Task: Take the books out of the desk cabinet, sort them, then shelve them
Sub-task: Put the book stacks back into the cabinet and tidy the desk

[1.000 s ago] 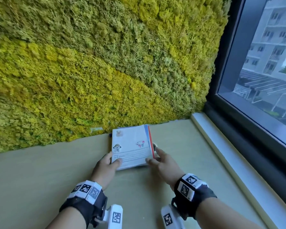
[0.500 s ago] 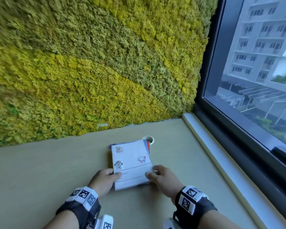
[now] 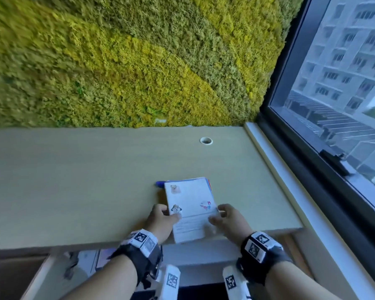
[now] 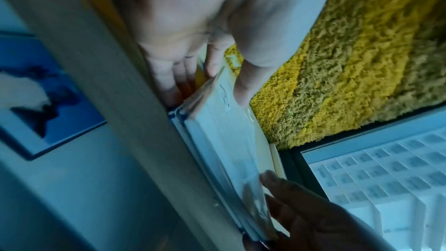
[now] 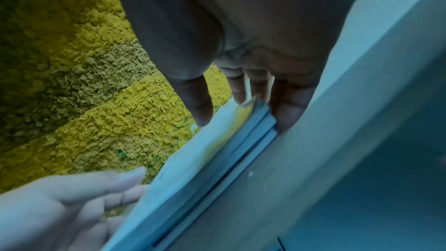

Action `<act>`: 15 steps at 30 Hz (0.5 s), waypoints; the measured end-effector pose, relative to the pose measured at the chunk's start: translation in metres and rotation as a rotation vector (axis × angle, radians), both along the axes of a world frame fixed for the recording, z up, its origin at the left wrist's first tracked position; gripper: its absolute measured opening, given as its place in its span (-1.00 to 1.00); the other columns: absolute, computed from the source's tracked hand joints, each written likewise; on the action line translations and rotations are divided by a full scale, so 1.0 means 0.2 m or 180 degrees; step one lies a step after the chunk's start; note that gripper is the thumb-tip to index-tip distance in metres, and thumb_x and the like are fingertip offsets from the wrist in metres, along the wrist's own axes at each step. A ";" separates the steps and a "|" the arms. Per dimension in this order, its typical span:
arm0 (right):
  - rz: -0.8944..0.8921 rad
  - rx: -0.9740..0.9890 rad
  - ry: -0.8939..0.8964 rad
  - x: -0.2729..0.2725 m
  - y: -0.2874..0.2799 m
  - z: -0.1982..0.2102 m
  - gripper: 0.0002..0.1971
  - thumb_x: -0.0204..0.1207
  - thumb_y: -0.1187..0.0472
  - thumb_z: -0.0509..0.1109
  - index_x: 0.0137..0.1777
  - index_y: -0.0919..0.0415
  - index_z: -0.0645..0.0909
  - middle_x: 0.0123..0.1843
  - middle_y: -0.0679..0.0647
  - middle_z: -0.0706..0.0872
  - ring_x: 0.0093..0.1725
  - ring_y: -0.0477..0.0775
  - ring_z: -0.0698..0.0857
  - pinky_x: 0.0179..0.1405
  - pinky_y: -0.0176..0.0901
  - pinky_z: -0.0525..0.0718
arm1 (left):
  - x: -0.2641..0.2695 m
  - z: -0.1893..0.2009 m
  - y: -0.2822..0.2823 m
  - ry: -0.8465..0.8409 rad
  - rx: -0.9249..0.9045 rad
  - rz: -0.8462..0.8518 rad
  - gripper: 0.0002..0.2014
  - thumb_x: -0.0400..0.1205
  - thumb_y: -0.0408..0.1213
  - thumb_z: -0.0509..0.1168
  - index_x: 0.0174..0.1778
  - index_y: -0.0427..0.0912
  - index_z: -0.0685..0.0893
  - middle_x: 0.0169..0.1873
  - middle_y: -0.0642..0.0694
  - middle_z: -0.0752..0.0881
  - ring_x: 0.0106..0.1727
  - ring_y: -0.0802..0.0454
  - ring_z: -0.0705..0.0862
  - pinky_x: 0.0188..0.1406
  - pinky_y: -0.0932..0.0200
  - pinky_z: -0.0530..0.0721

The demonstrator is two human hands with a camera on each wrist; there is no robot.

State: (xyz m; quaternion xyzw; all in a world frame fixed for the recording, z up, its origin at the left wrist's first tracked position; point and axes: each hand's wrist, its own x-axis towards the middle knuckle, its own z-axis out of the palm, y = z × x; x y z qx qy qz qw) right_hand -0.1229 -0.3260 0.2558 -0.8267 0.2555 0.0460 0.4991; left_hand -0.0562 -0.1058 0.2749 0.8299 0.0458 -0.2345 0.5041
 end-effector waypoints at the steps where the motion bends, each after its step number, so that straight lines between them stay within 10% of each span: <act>1: 0.0029 -0.0071 0.0033 -0.03 0.04 -0.01 -0.34 0.35 0.01 0.58 0.42 0.25 0.54 0.11 0.21 0.85 -0.03 0.24 0.84 -0.04 0.05 0.75 | -0.03 -0.03 0.02 0.0110 -0.0158 0.0079 -0.40 0.16 0.13 0.51 0.07 -0.03 0.58 -0.02 -0.06 0.81 -0.04 -0.12 0.81 0.07 -0.12 0.80; 9: -0.0234 0.0677 0.0363 -0.21 0.13 0.02 -0.32 0.20 0.18 0.67 0.33 0.34 0.56 0.01 0.22 0.86 -0.12 0.14 0.80 -0.09 -0.07 0.75 | -0.29 0.06 0.15 0.0859 -0.0796 -0.0114 -0.52 0.27 -0.32 0.61 0.05 -0.25 0.58 0.00 -0.09 0.80 -0.05 -0.06 0.76 0.00 -0.01 0.74; 10: -0.0263 0.0757 0.0277 -0.20 0.13 0.04 -0.28 0.11 0.14 0.62 0.33 0.34 0.60 0.05 0.29 0.87 -0.10 0.20 0.80 -0.07 0.00 0.73 | -0.28 0.08 0.16 0.0763 -0.0806 -0.0193 -0.54 0.42 -0.43 0.55 0.02 0.14 0.52 0.00 -0.04 0.75 -0.07 0.01 0.71 -0.07 0.03 0.71; 11: -0.0288 0.0822 0.0177 -0.18 0.13 0.06 -0.29 0.08 0.13 0.59 0.31 0.31 0.63 0.07 0.33 0.87 -0.11 0.22 0.79 -0.13 0.05 0.69 | -0.24 0.09 0.17 0.0705 -0.0867 -0.0168 -0.24 0.50 -0.51 0.48 0.43 -0.04 0.15 0.03 -0.01 0.71 -0.04 -0.01 0.71 -0.04 -0.02 0.74; 12: -0.0274 0.0867 0.0064 -0.16 0.14 0.10 -0.33 0.09 0.13 0.58 0.29 0.27 0.67 0.04 0.32 0.88 -0.16 0.20 0.76 -0.21 0.04 0.64 | -0.22 0.15 0.16 0.0358 -0.0768 -0.0245 -0.63 0.50 -0.55 0.45 0.15 -0.26 0.50 0.09 -0.07 0.73 0.03 -0.11 0.74 0.06 -0.14 0.78; 13: -0.0233 0.0869 -0.0046 -0.13 0.14 0.14 -0.41 0.14 0.13 0.59 0.25 0.21 0.70 0.00 0.25 0.89 -0.19 0.17 0.73 -0.25 0.01 0.57 | -0.18 0.17 0.16 -0.0003 -0.0745 -0.0175 -0.50 0.48 -0.55 0.42 0.19 0.10 0.55 0.10 -0.11 0.73 0.09 -0.21 0.75 0.14 -0.21 0.78; 15: -0.0139 0.0876 -0.0341 -0.06 0.14 0.22 -0.65 0.37 0.30 0.54 0.18 0.17 0.69 -0.09 0.11 0.83 -0.16 0.12 0.68 -0.23 -0.05 0.49 | -0.10 0.20 0.14 -0.0633 -0.0523 -0.0162 -0.58 0.55 -0.54 0.31 0.24 -0.04 0.51 0.05 -0.13 0.70 0.09 -0.24 0.72 0.13 -0.15 0.74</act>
